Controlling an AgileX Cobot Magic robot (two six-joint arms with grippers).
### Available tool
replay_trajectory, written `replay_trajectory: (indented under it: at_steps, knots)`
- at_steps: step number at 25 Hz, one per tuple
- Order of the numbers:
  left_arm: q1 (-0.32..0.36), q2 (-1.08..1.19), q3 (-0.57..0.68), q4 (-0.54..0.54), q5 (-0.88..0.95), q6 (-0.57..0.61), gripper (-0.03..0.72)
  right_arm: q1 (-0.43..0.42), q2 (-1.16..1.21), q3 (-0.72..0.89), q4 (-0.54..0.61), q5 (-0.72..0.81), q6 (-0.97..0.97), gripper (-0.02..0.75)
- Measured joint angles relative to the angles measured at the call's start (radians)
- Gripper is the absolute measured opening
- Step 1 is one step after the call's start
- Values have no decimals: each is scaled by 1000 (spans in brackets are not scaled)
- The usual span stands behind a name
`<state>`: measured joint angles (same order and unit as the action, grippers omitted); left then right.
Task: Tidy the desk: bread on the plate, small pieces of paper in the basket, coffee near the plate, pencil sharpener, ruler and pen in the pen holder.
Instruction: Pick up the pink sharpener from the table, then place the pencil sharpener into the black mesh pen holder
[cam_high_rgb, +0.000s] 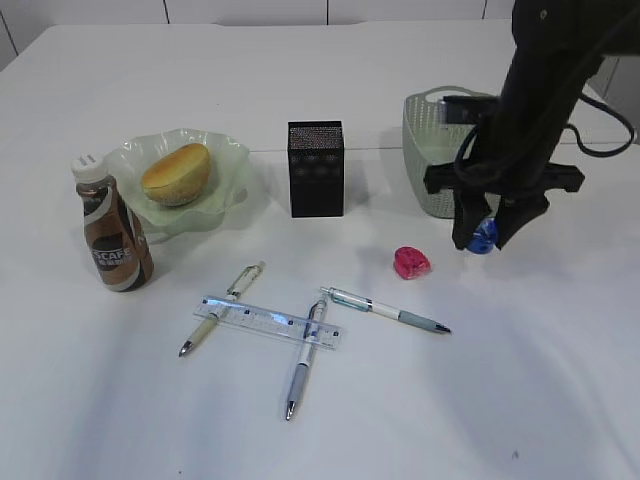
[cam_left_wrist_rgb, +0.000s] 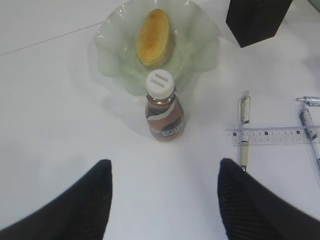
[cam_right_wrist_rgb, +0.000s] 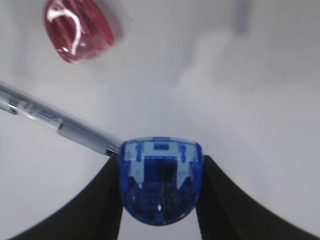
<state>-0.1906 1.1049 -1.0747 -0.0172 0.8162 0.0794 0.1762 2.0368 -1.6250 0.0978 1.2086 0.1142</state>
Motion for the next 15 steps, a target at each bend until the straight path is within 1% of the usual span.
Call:
replay_trajectory:
  at_steps: [4,6,7,8,9,10,12,15]
  knots:
    - [0,0,0,0,0,0,466,0,0,-79,9,6,-83,333]
    - [0,0,0,0,0,0,466,1,0,-145,13,8,-128,333]
    - [0,0,0,0,0,0,466,1,0,-145,13,8,-128,333]
    - [0,0,0,0,0,0,466,1,1,-195,26,12,-142,333]
    - [0,0,0,0,0,0,466,1,1,-195,26,12,-142,333]
    - [0,0,0,0,0,0,466,1,1,-249,44,15,-146,333]
    - [0,0,0,0,0,0,466,1,1,-298,68,12,-170,333]
    - [0,0,0,0,0,0,466,9,1,-341,91,-16,-246,333]
